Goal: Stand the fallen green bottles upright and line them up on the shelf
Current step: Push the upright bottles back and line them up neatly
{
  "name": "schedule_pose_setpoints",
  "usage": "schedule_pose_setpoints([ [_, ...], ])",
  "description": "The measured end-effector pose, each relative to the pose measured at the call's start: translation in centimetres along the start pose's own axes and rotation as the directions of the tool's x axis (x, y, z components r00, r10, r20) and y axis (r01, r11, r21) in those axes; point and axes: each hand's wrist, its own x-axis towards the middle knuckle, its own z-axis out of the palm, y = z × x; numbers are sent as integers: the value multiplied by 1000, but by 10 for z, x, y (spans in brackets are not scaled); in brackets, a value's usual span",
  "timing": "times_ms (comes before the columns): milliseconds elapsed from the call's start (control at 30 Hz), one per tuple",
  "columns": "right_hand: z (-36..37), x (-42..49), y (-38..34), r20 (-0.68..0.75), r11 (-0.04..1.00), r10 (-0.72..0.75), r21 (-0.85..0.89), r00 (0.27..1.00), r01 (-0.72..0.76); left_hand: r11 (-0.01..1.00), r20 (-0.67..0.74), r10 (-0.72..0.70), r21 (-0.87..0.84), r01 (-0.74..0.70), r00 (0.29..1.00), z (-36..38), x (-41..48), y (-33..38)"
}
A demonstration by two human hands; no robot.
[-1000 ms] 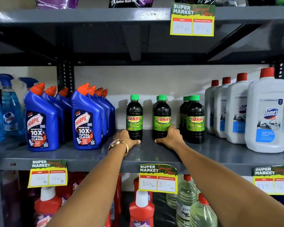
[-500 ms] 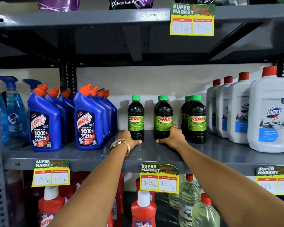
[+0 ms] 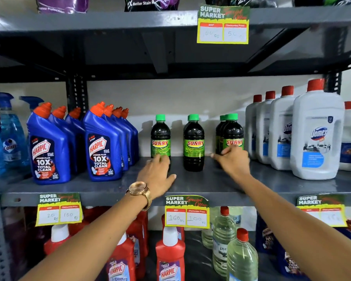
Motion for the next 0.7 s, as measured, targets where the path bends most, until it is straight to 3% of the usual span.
schedule_pose_setpoints([
  [67, -16, 10, 15, -109, 997, 48, -50, 993, -53, 980, 125, 173, -123, -158, 977, -2, 3, 13],
  [167, -20, 21, 28, 86, 969, 241, -82, 967, -234, 965, 318, 245, -172, -198, 916, 4, 16, 37],
  [267, -16, 29, 37, 162, 978, 207, -18, 965, -207, 974, 418, 204, -179, -140, 885, 17, 25, 52],
  [400, -14, 30, 39, 163, 988, 133, -99, 978, -118, 974, 446, 204, -183, -135, 871, 26, 31, 51],
  [700, -7, 34, 45, 108, 986, 144, -105, 984, -133, 969, 468, 221, -201, -141, 855, 35, 36, 43],
])
